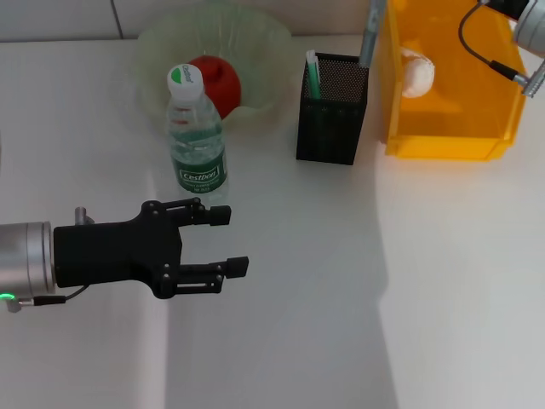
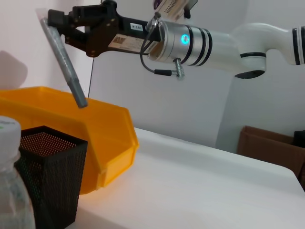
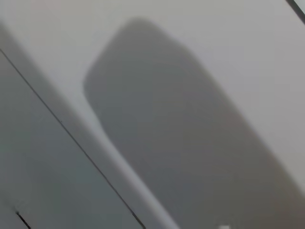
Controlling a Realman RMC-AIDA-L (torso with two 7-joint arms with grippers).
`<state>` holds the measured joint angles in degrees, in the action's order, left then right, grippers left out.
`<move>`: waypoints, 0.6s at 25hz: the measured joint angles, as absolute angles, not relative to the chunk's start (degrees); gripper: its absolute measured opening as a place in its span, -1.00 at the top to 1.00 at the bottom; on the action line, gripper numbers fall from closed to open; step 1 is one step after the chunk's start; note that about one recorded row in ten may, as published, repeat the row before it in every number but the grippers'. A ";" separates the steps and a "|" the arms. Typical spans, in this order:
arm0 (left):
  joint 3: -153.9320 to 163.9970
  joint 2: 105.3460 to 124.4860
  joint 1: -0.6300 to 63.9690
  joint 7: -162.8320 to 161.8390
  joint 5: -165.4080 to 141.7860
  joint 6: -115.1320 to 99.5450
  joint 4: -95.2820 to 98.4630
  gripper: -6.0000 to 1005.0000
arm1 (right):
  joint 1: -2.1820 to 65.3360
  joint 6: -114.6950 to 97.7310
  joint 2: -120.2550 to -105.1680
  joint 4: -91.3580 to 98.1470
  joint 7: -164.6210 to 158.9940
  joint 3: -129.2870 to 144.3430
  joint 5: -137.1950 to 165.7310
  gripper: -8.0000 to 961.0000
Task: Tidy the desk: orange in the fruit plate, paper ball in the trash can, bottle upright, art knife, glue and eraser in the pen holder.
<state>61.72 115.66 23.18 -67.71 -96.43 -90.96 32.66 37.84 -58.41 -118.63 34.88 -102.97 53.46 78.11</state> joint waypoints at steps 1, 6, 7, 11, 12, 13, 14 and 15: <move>61.76 115.67 23.18 -67.95 -96.44 -91.09 32.66 -0.53 | 37.84 -58.41 -118.63 34.88 -102.97 53.46 78.11 0.69; 61.82 115.71 23.28 -68.22 -96.51 -91.38 32.68 -0.53 | 40.06 -50.49 -119.05 32.99 -101.07 56.49 79.23 0.64; 61.80 115.72 23.29 -68.22 -96.51 -91.34 32.69 -0.53 | 40.51 -49.55 -119.07 32.55 -100.88 57.52 79.27 0.63; 61.73 115.69 23.29 -68.26 -96.51 -91.22 32.69 -0.53 | 42.18 -47.72 -118.99 30.60 -100.71 61.04 79.31 0.59; 61.72 115.67 23.24 -68.26 -96.51 -91.17 32.70 -0.53 | 42.31 -47.68 -118.90 30.39 -100.70 61.71 79.35 0.58; 61.71 115.66 23.17 -68.26 -96.51 -91.05 32.70 -0.53 | 42.37 -47.68 -118.87 30.35 -100.71 62.18 79.53 0.57; 61.71 115.66 23.10 -68.25 -96.51 -90.94 32.70 -0.53 | 42.42 -47.71 -118.85 30.38 -100.72 62.55 79.85 0.56; 61.71 115.66 23.08 -68.22 -96.51 -90.83 32.70 -0.53 | 42.52 -47.83 -118.84 30.42 -101.11 62.84 80.77 0.55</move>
<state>61.71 115.66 23.08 -68.22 -96.51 -90.83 32.70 42.52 -47.83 -118.84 30.42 -101.11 62.84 80.77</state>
